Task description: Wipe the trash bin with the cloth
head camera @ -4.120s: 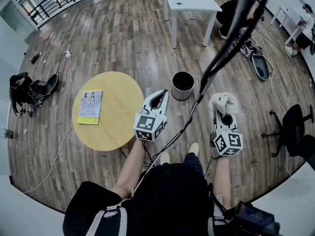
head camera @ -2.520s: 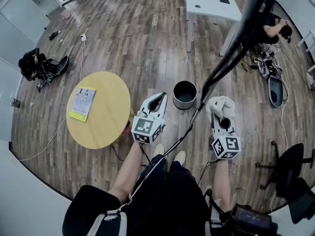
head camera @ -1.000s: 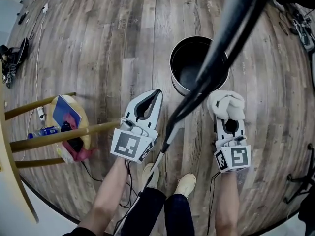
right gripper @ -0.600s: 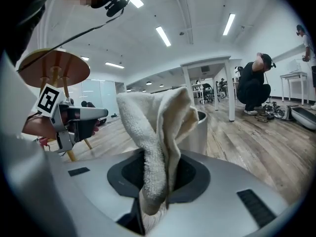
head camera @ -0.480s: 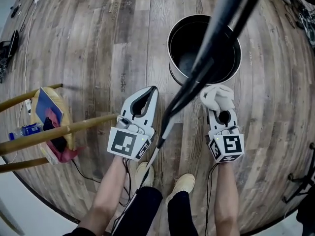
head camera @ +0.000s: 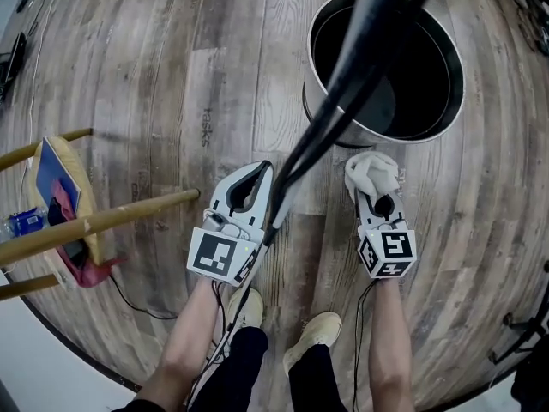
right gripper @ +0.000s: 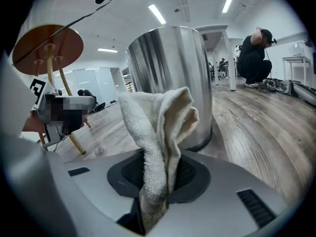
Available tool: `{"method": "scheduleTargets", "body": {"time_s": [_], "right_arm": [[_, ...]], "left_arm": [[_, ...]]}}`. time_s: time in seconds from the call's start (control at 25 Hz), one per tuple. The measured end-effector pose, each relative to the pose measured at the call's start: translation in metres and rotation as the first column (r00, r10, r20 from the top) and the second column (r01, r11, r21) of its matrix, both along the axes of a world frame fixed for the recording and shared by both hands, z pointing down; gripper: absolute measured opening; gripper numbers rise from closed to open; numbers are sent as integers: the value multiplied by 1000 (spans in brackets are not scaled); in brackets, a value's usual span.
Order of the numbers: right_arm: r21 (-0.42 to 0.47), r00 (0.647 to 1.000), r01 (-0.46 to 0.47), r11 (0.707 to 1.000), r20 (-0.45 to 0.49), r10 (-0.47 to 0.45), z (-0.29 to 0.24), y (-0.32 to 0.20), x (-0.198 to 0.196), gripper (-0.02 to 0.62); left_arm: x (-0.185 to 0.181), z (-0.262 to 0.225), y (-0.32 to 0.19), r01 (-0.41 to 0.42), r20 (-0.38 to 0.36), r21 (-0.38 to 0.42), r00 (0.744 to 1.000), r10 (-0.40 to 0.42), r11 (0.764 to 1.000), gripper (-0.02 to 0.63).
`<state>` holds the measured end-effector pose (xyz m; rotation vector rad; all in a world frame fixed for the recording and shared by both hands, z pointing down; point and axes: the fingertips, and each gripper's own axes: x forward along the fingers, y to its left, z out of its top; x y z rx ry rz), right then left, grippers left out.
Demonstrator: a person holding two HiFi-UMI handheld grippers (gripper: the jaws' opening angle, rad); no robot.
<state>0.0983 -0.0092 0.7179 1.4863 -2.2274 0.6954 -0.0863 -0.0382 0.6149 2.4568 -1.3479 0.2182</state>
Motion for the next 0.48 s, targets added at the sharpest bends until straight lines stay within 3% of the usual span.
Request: {"method": "scheduleTargets", "body": {"time_s": [0.24,0.48], "right_arm": [[-21,1000,-15,1000,16,15,23,13,-1,94],[-9,999,-42,999,34,42,12,25,2,94]], "left_arm": [[1,23,8,-8,21,-7,1000,8,1000,-5],[2,12,10,-21,27,-6,999,21,1000,-5]]}}
